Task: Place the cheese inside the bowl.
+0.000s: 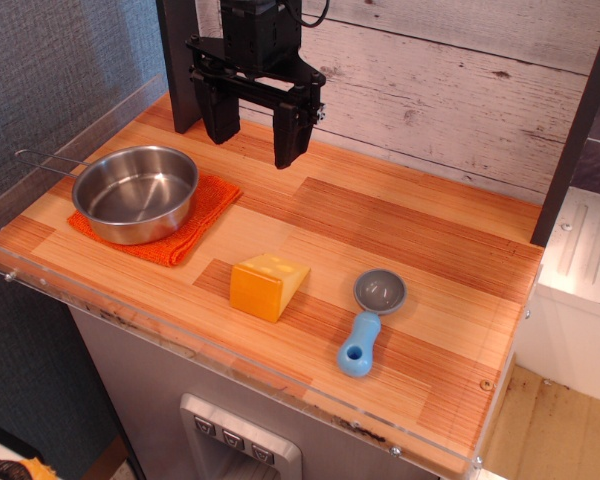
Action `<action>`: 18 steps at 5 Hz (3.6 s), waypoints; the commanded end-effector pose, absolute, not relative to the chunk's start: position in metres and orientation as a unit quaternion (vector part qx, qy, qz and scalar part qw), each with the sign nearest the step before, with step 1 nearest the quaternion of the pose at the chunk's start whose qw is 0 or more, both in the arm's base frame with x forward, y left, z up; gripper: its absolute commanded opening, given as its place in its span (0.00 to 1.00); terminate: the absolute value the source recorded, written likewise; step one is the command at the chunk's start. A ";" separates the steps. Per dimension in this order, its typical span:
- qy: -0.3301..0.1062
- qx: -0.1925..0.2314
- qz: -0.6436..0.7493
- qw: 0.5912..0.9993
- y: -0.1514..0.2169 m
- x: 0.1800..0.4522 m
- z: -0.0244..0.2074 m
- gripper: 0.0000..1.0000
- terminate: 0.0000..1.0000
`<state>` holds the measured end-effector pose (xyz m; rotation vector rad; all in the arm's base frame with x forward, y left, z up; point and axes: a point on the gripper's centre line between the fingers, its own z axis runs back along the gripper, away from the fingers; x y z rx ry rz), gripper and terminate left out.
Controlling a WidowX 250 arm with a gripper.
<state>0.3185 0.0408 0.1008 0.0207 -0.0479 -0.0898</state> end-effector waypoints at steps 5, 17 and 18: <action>-0.019 0.025 -0.054 0.998 0.018 0.268 0.059 1.00 0.00; 0.005 0.037 0.041 0.998 0.140 0.291 0.100 0.00 0.00; 0.013 0.044 0.031 0.998 0.138 0.290 0.096 1.00 0.00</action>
